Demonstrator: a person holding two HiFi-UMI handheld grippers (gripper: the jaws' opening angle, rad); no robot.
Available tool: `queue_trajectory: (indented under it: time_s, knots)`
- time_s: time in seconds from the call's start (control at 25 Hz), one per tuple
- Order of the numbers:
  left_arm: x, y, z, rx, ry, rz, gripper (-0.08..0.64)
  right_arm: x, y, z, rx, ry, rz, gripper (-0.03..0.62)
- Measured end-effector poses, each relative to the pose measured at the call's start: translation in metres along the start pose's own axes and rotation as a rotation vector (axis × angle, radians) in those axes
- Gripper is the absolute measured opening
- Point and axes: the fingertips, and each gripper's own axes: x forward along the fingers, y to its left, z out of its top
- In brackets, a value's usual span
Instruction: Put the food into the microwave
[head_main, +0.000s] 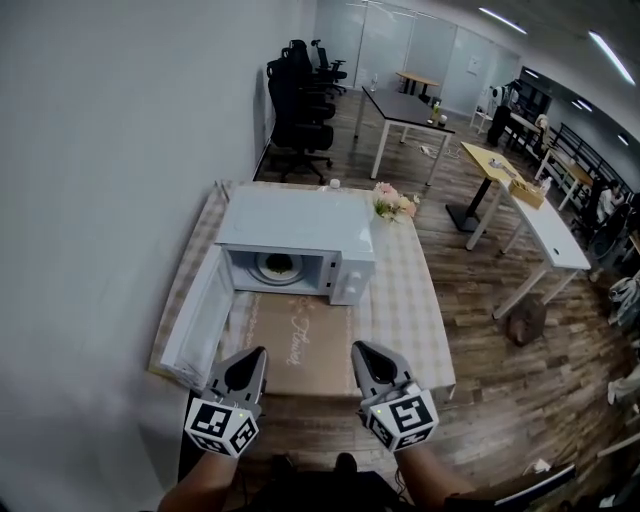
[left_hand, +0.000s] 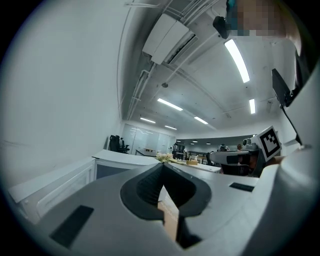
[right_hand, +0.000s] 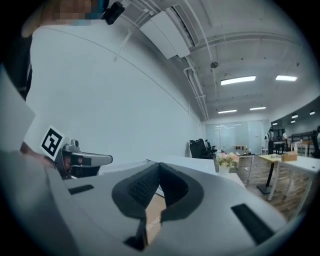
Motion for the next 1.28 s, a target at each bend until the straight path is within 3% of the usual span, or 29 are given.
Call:
queue_trajectory:
  time_s: [0.24,0.52,0.68,0.88,1.28]
  knots:
    - [0.002,-0.032,0.016,0.047,-0.002,0.037,0.008,-0.005,-0.032,0.002,0.054,-0.008,-0.018,0.003]
    - [0.005,-0.055,0.028,0.114,-0.012,0.09,0.008,-0.009,-0.041,0.006,0.051,-0.003,0.046,0.003]
    - [0.007,-0.06,0.031,0.09,-0.004,0.122,0.008,-0.01,-0.047,0.007,0.068,-0.014,0.073,0.003]
    - [0.012,-0.069,0.036,0.101,0.019,0.108,0.008,-0.007,-0.042,0.006,0.059,-0.017,0.13,0.003]
    - [0.029,-0.073,0.045,0.1,0.005,0.092,0.008,-0.001,-0.058,0.02,0.047,-0.034,0.133,0.003]
